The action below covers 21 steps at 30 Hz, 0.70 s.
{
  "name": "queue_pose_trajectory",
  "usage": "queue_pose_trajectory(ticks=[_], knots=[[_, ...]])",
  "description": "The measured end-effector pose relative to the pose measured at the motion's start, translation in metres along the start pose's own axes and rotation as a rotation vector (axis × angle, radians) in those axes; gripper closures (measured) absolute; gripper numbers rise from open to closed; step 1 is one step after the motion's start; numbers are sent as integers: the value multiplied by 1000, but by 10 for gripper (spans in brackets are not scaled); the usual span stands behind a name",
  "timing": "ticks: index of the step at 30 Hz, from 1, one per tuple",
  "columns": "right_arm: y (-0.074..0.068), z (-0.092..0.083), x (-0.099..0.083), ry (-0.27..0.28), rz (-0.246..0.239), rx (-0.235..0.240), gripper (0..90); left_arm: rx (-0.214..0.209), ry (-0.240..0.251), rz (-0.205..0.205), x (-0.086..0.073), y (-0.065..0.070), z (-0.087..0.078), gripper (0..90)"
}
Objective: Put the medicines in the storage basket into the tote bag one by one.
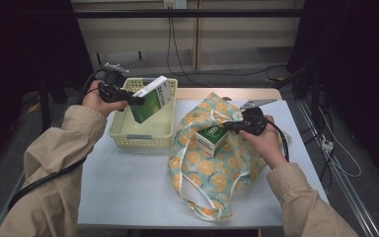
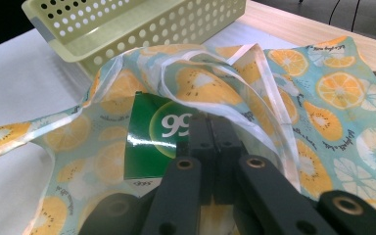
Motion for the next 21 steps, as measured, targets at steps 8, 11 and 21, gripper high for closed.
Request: queue_pose_trajectory(ticks=[8,11,21], knots=[[-3,-1,2,-1,-4,-9,900,-214,-48,167,-21,80,-3,625],[-4,-2,3,0,-3,-13,900,-268,-75,203,-32,103,10,625],[-8,-3,6,10,-17,-12,900,-361,-174,263,-65,141,70,624]])
Point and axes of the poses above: each handheld gripper's, and its own axes: z roughly forward along the jaws, x roughly out of its top, y roughly to its right, the point moved 3 cm from there along z, roughly forward along the jaws, and after that the axes turned 9 degrees about -z, right-handed, at the moved point
